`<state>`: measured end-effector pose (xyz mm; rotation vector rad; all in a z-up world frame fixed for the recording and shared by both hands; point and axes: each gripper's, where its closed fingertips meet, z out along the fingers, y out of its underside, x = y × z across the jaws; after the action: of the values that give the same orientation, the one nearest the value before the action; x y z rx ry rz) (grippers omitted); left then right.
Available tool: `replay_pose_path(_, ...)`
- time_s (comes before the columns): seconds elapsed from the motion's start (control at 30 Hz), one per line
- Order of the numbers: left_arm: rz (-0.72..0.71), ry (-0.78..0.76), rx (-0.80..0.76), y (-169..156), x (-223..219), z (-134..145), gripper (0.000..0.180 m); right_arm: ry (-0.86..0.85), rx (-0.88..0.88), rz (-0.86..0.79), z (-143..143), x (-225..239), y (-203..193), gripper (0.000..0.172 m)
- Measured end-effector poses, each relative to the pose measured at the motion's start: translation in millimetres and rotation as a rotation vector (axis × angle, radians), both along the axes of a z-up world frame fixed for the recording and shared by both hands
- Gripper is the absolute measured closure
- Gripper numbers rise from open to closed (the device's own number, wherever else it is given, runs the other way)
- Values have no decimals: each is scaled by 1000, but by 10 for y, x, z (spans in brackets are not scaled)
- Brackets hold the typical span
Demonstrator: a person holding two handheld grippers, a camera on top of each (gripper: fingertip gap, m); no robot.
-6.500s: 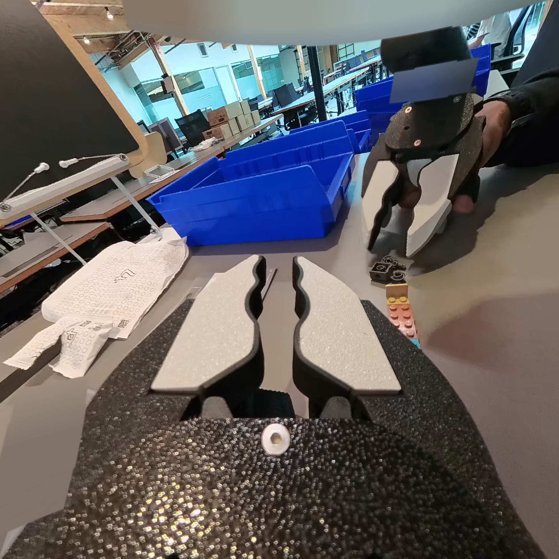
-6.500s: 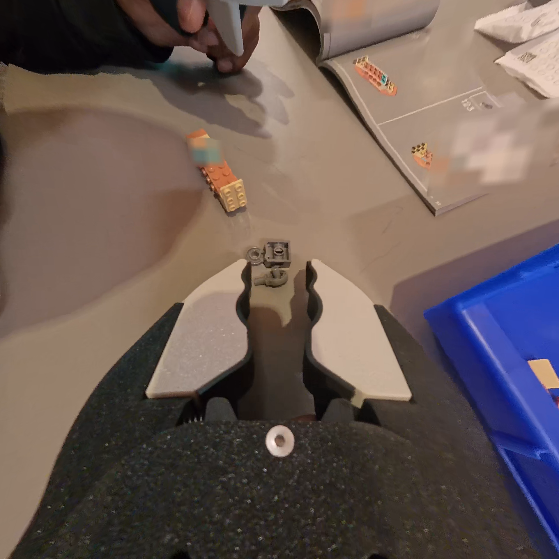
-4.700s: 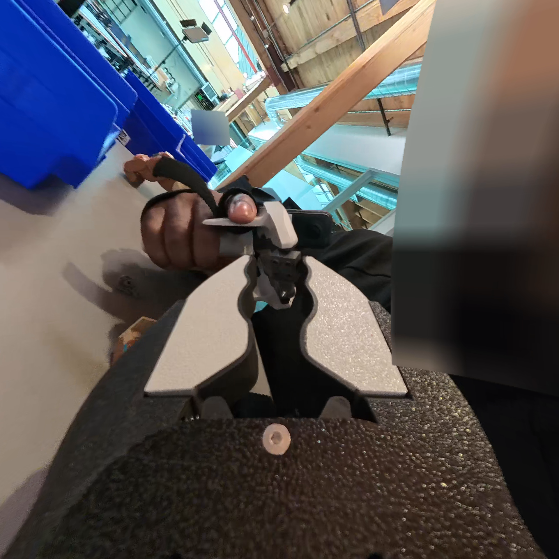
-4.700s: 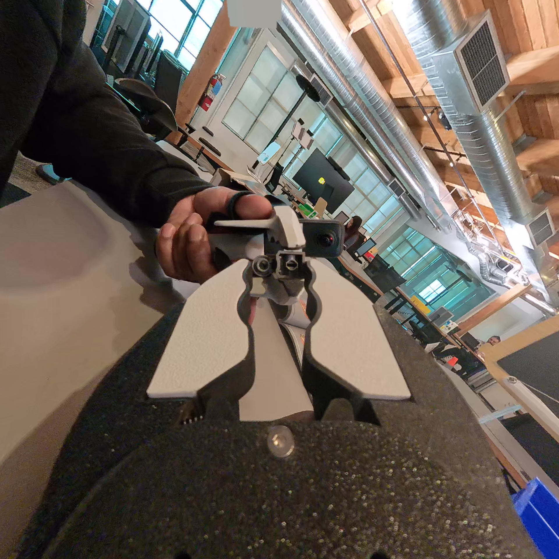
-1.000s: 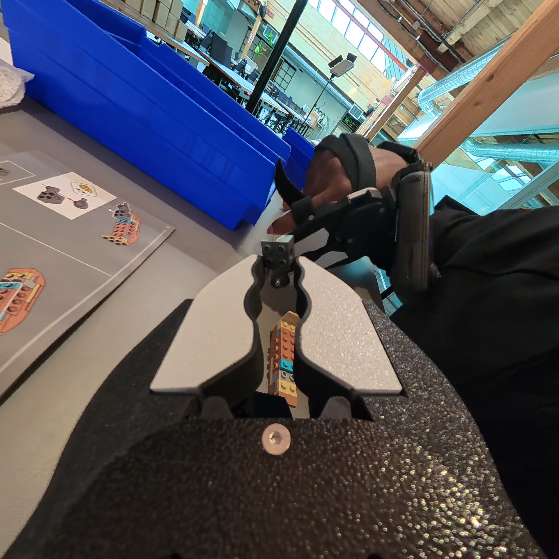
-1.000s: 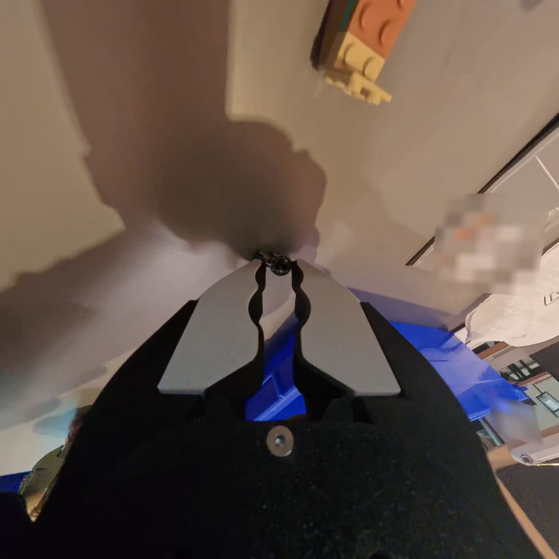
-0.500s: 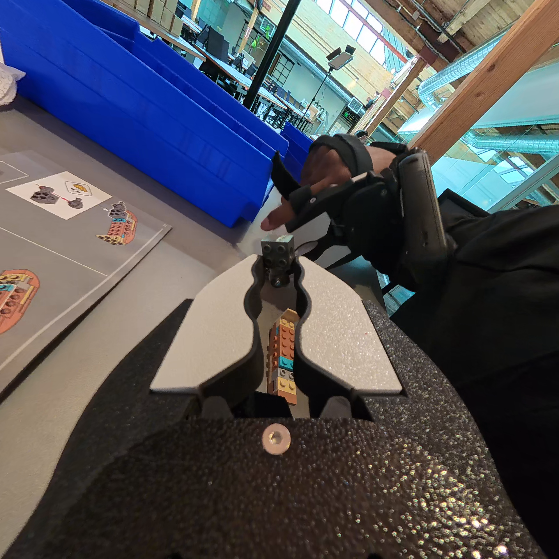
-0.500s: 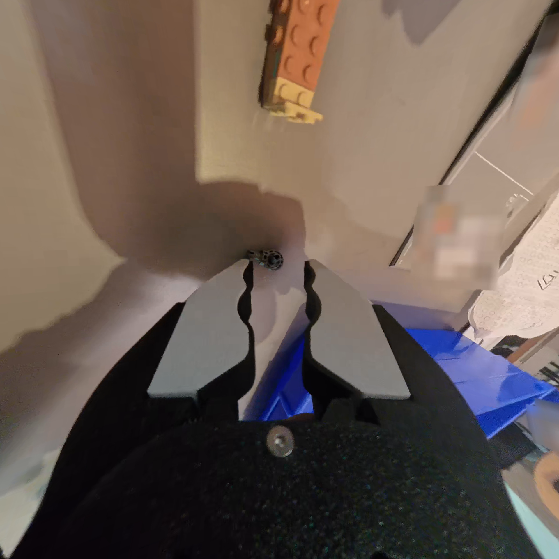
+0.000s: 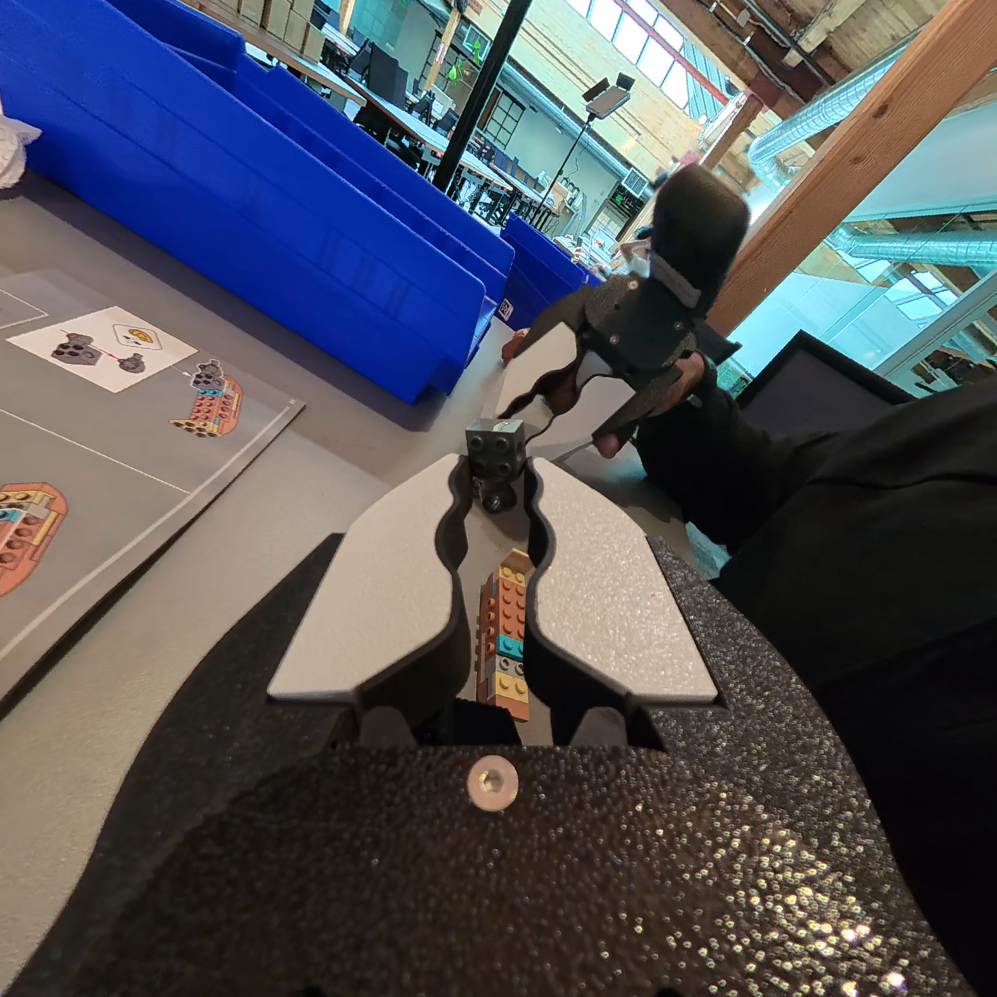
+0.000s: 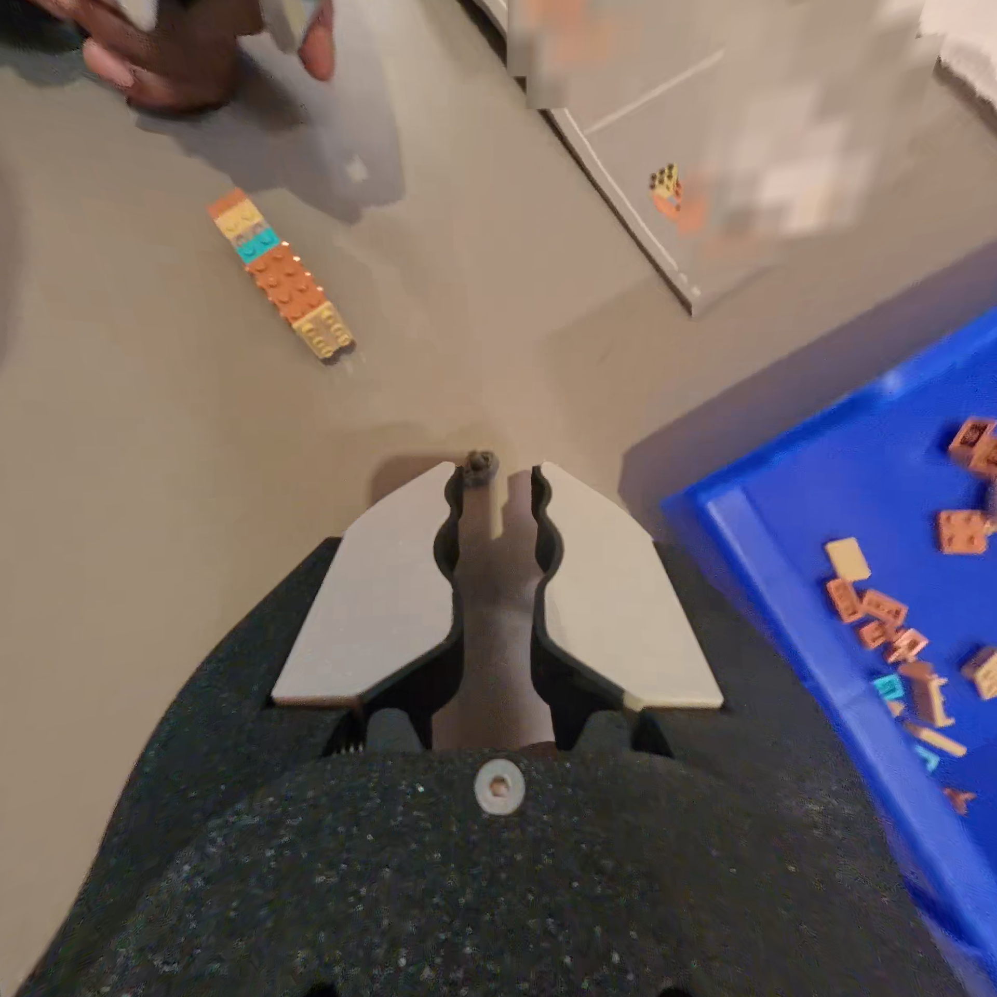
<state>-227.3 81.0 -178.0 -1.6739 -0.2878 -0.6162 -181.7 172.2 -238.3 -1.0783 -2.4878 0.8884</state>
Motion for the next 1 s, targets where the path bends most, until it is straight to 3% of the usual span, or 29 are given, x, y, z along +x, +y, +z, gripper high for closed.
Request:
replay_pose_path(0.3, 4, -7, 4, -5, -10, 9, 163, -85, -76, -107, -183, 28, -16, 147)
replay_pose_path(0.43, 3, -5, 2, -3, -6, 6, 162, -62, 5, -93, -248, 13, -48, 153)
replay_pose_path(0.47, 4, -5, 3, -4, -6, 6, 163, -41, 36, -76, -253, 4, -61, 159)
replay_pose_path(0.63, 2, 1, -1, -3, 3, 3, 163, 111, 228, 61, -196, -27, -135, 160)
replay_pose_path(0.87, 2, 8, -6, -1, 10, -2, 163, 366, 634, 397, -128, 43, -238, 159)
replay_pose_path(1.0, 1, 14, -11, 1, 19, -8, 163, 343, 614, 484, -161, 167, -296, 147)
